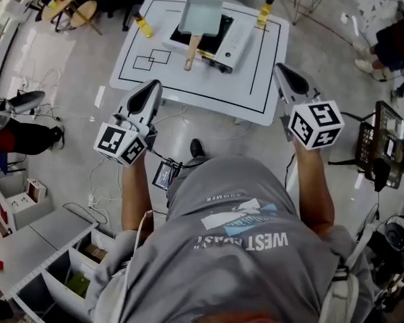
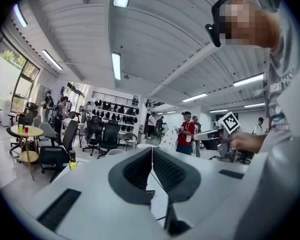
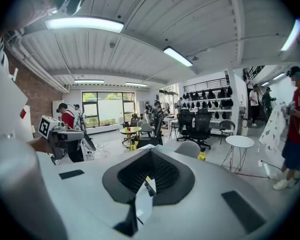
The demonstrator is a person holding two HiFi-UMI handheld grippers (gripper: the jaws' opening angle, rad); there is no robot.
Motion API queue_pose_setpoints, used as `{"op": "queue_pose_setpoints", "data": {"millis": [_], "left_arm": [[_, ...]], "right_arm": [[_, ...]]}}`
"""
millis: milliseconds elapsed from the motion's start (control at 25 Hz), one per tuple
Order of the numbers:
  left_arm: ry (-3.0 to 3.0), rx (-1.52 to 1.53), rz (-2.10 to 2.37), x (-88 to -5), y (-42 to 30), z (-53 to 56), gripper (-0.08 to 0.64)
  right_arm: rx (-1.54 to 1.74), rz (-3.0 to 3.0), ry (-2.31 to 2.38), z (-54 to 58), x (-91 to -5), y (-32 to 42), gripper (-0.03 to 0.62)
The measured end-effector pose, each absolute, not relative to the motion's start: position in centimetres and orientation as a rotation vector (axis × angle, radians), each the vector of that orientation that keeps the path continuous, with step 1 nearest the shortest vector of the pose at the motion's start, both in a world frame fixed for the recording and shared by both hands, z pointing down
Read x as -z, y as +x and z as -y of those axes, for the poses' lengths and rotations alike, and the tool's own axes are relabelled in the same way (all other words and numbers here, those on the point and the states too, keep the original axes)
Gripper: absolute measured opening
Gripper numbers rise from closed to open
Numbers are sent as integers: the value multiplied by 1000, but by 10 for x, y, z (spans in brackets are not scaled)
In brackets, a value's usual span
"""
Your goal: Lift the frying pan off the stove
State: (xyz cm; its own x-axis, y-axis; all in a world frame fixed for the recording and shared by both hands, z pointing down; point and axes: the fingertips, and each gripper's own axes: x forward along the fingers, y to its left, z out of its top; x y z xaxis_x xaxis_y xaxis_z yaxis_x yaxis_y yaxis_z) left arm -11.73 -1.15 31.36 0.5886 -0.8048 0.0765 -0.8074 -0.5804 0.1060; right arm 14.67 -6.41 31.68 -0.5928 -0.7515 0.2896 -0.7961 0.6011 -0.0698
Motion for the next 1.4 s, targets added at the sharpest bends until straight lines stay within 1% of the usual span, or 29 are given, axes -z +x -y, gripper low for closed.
{"op": "queue_pose_setpoints", "data": {"millis": [400, 1040, 1400], "left_arm": [[2711, -34, 1247, -321, -141, 47, 2], [2741, -18, 1174, -325, -207, 85, 3], [2699, -50, 1145, -353, -201, 116, 3]], "right_arm": [[-311, 2509, 1417, 74, -319, 139, 11], [-278, 2451, 1510, 105, -308, 85, 11], [-219, 2464, 1406, 141, -315, 68, 11]]}}
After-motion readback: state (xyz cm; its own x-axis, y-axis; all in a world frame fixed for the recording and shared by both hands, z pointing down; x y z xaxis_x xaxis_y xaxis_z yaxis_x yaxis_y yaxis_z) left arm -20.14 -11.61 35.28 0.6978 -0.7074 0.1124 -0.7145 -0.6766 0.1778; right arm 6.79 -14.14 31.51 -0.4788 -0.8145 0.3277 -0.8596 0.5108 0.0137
